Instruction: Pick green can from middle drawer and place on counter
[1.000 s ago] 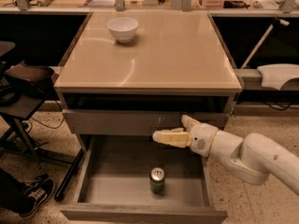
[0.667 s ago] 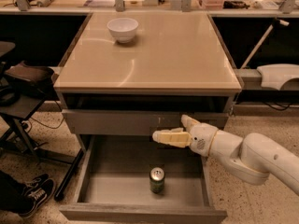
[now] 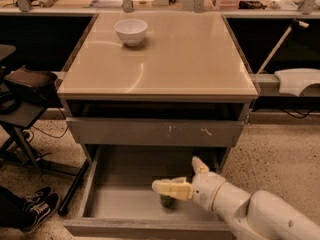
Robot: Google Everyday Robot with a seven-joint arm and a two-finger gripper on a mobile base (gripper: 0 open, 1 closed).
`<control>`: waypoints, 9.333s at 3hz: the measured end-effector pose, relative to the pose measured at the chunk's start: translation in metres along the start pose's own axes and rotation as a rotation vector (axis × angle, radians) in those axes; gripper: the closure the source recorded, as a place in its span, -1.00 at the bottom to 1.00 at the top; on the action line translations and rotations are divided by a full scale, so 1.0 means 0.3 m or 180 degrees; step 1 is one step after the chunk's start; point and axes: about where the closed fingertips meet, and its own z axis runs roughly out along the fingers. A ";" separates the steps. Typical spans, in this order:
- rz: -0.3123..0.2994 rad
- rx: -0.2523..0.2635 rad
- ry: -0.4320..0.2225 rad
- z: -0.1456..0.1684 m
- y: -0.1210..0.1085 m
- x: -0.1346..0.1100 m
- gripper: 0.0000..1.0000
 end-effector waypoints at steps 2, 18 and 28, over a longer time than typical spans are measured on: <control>0.0043 0.0130 0.0172 -0.009 0.026 0.128 -1.00; -0.1847 0.1426 0.0307 0.235 -0.111 0.013 1.00; -0.2220 0.2690 0.0092 0.072 -0.452 -1.562 1.00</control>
Offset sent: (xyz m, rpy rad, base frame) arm -0.0229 0.0073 -0.0284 -0.0380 0.0477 -0.0200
